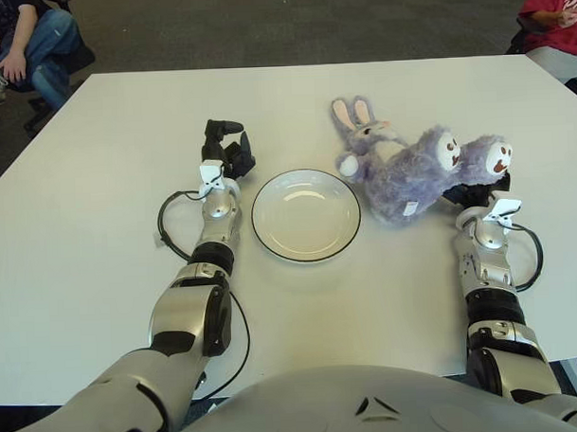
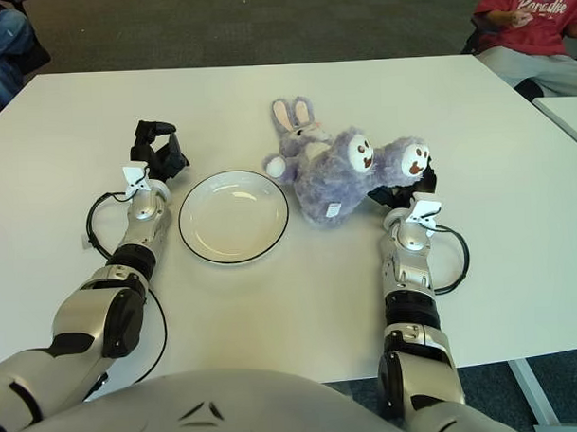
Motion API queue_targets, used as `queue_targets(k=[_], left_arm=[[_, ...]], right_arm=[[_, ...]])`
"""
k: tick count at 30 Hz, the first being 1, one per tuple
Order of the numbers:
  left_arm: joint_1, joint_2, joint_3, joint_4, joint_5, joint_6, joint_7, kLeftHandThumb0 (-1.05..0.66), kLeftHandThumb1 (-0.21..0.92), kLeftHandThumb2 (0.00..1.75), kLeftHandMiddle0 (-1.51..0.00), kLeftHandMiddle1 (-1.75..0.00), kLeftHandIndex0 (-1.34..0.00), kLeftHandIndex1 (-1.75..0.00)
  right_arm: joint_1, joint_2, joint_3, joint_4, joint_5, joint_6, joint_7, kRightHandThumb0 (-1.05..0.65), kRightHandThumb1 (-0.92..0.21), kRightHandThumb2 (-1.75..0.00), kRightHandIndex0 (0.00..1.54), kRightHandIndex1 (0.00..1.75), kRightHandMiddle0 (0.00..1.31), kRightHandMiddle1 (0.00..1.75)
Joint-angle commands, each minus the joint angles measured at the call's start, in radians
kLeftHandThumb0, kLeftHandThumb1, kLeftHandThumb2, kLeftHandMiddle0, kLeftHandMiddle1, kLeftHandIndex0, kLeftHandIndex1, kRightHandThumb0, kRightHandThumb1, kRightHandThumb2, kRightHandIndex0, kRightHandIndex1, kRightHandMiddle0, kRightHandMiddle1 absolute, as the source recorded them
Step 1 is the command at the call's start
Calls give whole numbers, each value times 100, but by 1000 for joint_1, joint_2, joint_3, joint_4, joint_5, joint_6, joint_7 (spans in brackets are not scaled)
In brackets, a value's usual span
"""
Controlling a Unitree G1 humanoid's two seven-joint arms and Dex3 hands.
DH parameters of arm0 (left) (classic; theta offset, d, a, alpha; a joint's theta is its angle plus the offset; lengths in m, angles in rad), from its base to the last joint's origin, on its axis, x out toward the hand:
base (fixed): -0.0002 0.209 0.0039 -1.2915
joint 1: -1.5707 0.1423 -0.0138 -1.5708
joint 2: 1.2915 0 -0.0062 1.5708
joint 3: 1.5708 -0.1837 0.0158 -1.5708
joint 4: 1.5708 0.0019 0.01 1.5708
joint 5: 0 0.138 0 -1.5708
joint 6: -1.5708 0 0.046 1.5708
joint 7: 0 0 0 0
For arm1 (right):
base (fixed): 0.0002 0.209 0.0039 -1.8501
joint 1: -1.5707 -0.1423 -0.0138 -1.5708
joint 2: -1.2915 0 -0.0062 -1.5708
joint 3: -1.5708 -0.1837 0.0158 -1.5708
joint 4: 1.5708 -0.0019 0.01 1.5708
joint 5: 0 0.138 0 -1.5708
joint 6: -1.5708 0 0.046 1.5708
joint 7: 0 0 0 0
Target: Put the doll into the plate.
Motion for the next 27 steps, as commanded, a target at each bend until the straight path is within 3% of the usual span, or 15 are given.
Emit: queue_targets(k=[1, 10, 17, 24, 26, 27], left_arm=[[103, -13, 5, 55, -11, -7, -3, -39, 66, 88, -98, -175, -35, -175], [105, -17, 3, 56, -10, -13, -7, -39, 66, 88, -98, -175, -35, -175], [99, -27, 10, 60, -20, -8, -12, -39, 64, 91, -98, -175, -37, -175], [96, -31, 11, 69, -22, -21, -21, -39, 63, 92, -98, -175, -37, -175], [95, -33, 12, 71, -24, -25, -24, -39, 63, 92, -98, -175, -37, -175], [95, -34, 12, 72, -25, -26, -27, -39, 63, 92, -98, -175, -37, -175]], right_arm=[[28, 67, -40, 19, 86, 3, 19, 0, -60, -89, 40, 162, 37, 163], [11, 87, -117, -1, 188, 88, -3, -1, -63, -81, 42, 157, 41, 156], [9, 93, -190, -43, 291, 199, -39, -1, -85, -44, 44, 145, 31, 152], [110, 98, -176, -200, 288, 340, -74, 0, -92, -39, 32, 154, 29, 154], [148, 96, -167, -256, 283, 384, -77, 21, -86, -44, 39, 153, 15, 134], [165, 94, -163, -280, 280, 403, -77, 24, -85, -45, 40, 153, 12, 130]])
